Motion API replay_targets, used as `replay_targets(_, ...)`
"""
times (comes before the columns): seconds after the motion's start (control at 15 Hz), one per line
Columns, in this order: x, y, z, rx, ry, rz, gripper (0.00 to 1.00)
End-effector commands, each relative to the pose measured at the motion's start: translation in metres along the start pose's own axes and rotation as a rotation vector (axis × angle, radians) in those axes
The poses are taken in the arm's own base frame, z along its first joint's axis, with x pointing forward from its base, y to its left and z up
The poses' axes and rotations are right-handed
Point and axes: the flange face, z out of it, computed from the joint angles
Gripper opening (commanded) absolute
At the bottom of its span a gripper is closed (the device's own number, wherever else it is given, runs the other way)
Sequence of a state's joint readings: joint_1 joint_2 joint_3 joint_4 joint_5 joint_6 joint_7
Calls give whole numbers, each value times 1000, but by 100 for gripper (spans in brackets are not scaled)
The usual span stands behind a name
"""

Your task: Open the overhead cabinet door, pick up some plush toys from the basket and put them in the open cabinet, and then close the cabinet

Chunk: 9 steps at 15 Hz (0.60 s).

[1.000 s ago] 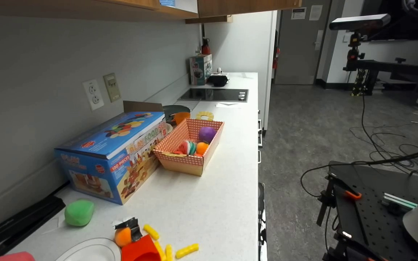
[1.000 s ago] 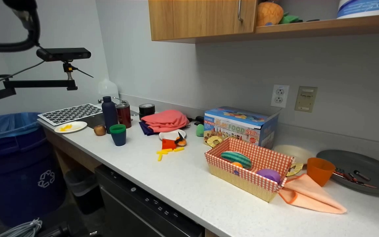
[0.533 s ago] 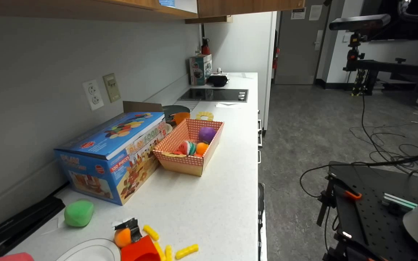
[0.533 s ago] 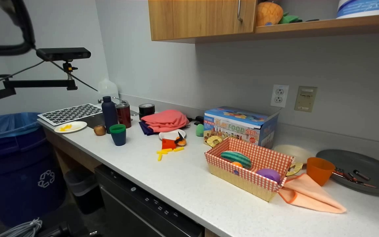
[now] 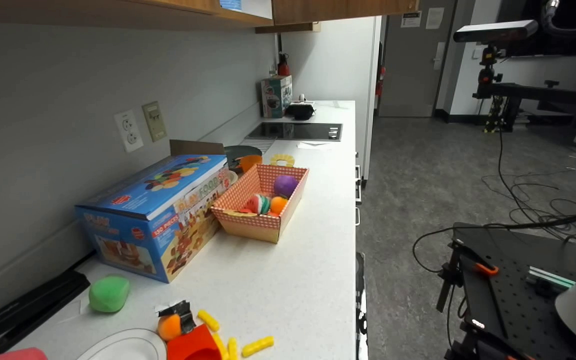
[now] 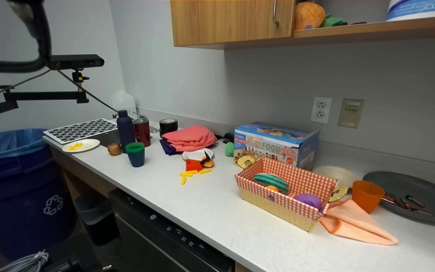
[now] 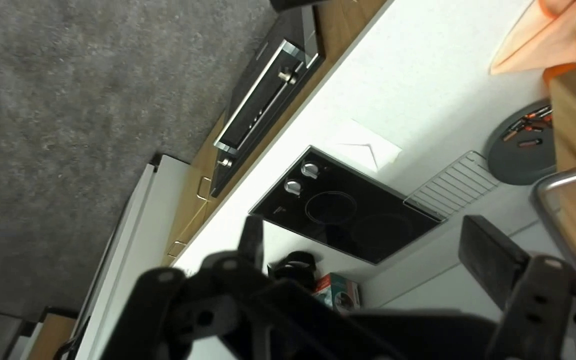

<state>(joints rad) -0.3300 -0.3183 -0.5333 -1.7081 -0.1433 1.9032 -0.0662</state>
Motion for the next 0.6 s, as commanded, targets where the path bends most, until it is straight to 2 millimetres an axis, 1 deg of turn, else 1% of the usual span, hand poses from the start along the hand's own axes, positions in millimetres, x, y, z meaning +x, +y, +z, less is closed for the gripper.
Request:
replay_targets(0.0,-22,-6,-37,-84,-67,-2,100)
replay_targets(0.07,-30,-6,-48,-104,-90,-10,100)
replay_targets(0.27,-55,-10,-64,-132,-154,-70,100)
replay_targets(0.4,-68,-23,-78,-98,-128,-128,100)
replay_targets(0.47,-70,-31,-84,-87,-92,-132,100)
replay_targets(0.53,-73,-43,-90,-64,-65,-150,100)
